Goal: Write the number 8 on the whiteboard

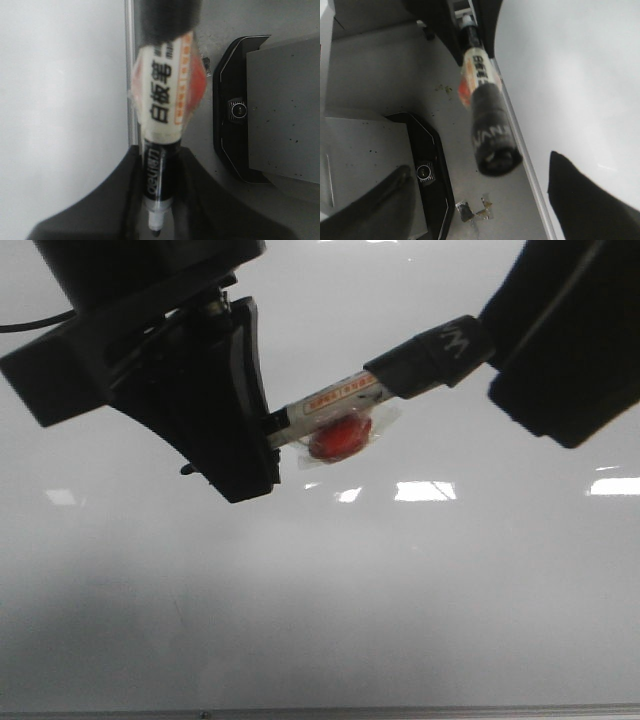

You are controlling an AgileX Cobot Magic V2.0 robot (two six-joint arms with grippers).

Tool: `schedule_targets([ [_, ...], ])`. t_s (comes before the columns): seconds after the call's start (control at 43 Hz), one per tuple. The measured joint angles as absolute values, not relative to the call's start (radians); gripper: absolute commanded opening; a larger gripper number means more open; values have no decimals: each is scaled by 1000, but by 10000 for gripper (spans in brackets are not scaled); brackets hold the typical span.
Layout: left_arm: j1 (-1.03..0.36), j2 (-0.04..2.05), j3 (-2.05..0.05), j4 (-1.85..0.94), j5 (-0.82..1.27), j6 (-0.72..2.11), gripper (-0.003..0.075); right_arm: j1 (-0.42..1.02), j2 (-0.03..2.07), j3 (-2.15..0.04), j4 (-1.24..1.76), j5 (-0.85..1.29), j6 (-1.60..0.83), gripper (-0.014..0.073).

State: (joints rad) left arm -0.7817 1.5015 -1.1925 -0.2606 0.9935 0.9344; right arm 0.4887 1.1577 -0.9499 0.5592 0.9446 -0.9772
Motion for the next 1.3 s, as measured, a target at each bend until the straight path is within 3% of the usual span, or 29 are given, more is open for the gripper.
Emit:
schedule_targets([
  [0.186, -782, 1502, -1193, -258, 994, 934, -20, 540, 1241, -991, 569, 901, -979, 565],
  [0.256, -782, 1502, -1193, -258, 992, 935, -21, 549, 1261, -996, 577, 886, -979, 517],
  [0.628, -782, 1502, -1193, -256, 992, 937, -13, 551, 1273, -1000, 596, 872, -981, 30],
  [0.745, -782, 1502, -1193, -254, 992, 939, 120, 551, 1273, -1000, 596, 872, -982, -62],
  [0.838, -782, 1502, -1193, -254, 992, 935, 301, 551, 1273, -1000, 598, 872, -982, -68],
  [0.954, -777, 1502, -1193, -252, 988, 891, 454, 551, 1273, -1000, 599, 876, -982, -68],
  [1.141, -724, 1418, -1193, -254, 988, 805, 480, 551, 1257, -1000, 555, 874, -913, -68],
  [1.304, -626, 1282, -1162, -254, 985, 742, 480, 549, 1176, -998, 291, 872, -615, -68],
])
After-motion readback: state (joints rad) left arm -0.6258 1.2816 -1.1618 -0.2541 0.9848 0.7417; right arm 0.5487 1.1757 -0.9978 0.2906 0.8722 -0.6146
